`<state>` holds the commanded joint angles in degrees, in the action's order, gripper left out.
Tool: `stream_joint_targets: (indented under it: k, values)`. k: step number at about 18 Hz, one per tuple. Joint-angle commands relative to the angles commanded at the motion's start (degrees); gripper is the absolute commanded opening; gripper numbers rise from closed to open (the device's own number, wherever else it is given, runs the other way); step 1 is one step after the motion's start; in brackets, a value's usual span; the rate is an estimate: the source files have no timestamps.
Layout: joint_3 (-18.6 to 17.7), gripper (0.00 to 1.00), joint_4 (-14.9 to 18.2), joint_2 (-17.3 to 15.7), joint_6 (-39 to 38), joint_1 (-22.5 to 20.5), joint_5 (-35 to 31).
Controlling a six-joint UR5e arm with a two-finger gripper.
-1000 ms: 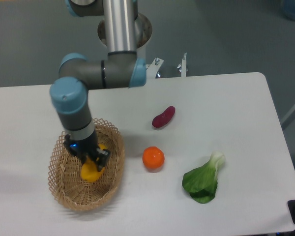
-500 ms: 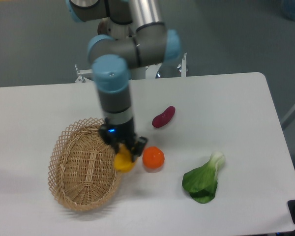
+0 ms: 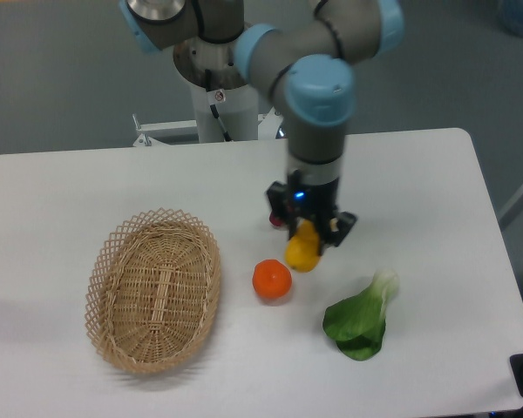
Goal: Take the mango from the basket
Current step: 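Hold the mango raised above the table next to the orange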
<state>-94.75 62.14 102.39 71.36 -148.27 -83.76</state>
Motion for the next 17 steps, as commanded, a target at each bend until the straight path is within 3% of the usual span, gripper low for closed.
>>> stream_joint_targets:
  k: [17]
  values:
    - [1.24,0.36,0.00,0.44,1.33,-1.06,0.09]
